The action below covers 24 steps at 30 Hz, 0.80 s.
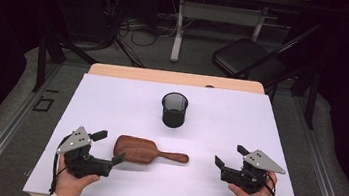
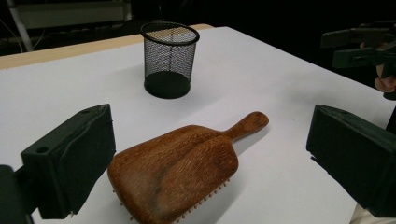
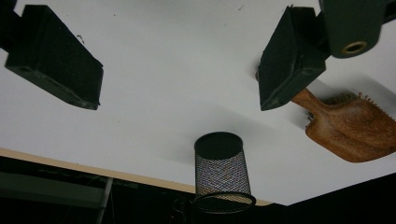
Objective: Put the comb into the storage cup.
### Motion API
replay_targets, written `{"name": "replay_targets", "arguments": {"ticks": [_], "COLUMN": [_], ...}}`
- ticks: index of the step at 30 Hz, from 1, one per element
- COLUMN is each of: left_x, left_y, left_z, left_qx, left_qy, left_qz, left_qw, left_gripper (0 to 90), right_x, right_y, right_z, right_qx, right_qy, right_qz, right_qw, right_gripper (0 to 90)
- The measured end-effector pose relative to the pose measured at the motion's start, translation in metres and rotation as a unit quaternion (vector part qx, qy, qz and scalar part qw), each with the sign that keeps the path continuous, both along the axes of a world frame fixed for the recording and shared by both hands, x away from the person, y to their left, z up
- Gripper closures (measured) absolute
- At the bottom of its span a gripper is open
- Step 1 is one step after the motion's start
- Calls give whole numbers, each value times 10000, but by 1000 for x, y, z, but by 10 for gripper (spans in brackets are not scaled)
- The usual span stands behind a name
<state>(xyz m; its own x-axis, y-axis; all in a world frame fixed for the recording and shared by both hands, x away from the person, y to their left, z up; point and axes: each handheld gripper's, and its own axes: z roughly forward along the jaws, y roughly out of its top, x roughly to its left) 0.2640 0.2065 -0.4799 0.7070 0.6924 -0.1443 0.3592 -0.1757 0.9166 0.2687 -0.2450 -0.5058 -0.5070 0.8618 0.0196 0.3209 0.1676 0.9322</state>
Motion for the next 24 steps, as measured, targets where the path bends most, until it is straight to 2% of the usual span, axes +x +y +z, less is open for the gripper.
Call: {"name": "replay_targets", "arguments": {"ticks": [7, 9, 19, 24], "left_x": [4, 5, 10, 20], "left_y": [-18, -22, -40, -50], "left_z": [2, 4, 8, 8], "left_qx": [164, 150, 175, 147], "left_qy": [72, 47, -45, 193], "left_qz": [-141, -88, -14, 47], "left_qw": [9997, 9998, 9998, 9997], "left_gripper": [154, 156, 322, 419], "right_x": [-1, -1, 2, 4], "right_y": [3, 3, 3, 2], "right_z": [-2, -3, -5, -6], "right_qx": [-160, -153, -132, -131], "right_qy": [-18, -12, 63, 84], "right_qz": [-3, 0, -8, 9], "right_qw": [9999, 9999, 9999, 9999], "right_gripper": [143, 145, 147, 150]}}
